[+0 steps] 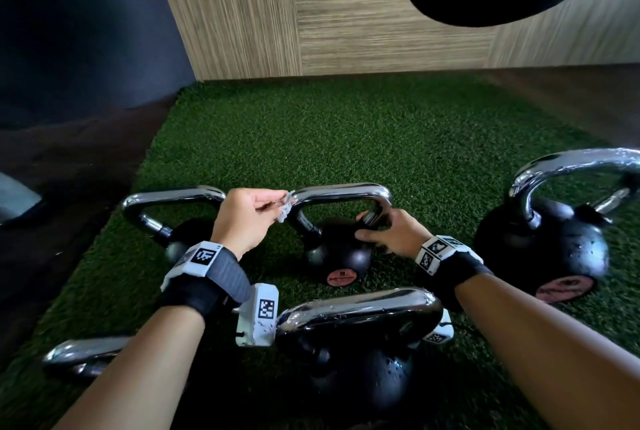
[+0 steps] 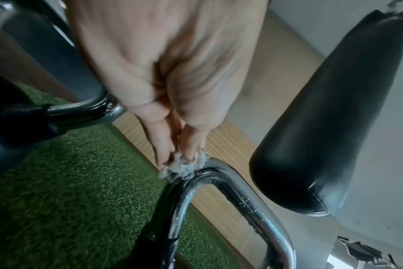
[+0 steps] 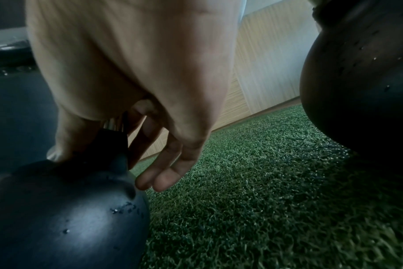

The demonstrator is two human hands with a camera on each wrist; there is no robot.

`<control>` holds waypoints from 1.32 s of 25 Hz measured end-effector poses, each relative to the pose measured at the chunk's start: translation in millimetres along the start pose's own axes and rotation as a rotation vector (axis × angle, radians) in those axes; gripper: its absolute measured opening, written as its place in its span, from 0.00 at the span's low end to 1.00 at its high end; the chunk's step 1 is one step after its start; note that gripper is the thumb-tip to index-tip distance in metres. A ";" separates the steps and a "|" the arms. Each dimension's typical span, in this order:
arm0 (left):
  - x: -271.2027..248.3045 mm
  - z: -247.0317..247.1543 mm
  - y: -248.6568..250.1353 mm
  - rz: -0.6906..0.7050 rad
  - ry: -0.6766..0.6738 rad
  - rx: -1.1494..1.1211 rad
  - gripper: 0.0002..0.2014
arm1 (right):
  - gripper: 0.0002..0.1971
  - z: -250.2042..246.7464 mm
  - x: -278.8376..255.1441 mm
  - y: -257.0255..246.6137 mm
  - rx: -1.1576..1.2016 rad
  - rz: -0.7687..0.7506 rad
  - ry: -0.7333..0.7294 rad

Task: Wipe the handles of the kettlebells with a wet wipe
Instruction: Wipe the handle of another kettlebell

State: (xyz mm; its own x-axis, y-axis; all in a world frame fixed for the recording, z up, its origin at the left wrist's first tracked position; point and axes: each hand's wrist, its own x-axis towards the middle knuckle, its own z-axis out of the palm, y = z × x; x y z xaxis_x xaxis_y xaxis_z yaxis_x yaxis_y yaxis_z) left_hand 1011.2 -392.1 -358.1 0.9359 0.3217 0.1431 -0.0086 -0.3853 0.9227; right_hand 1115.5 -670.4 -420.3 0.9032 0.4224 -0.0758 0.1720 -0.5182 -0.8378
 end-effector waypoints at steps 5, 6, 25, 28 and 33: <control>-4.3 8.7 -14.7 -0.091 -0.011 -0.184 0.16 | 0.26 0.7 0.2 3.0 0.016 0.014 0.029; -5.7 9.7 -17.4 -0.118 -0.020 -0.235 0.16 | 0.28 1.5 1.5 3.1 0.023 0.015 0.028; -15.5 45.6 -24.9 0.057 0.065 0.128 0.17 | 0.22 -14.1 -17.5 17.5 -0.045 0.005 0.008; 2.7 51.1 -27.3 0.014 0.128 0.188 0.17 | 0.17 -17.2 -23.4 9.8 -0.225 -0.043 0.018; 40.3 53.7 -15.8 -0.040 0.023 0.326 0.15 | 0.09 -7.5 -27.5 -15.4 -0.284 -0.155 -0.024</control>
State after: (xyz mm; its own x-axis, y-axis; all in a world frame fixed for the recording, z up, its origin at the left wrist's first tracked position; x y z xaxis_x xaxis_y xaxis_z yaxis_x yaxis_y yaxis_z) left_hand 1068.0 -419.5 -386.1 0.9249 0.3606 0.1208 0.1447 -0.6275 0.7651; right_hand 1090.9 -679.6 -401.3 0.8488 0.5282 0.0248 0.4123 -0.6318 -0.6563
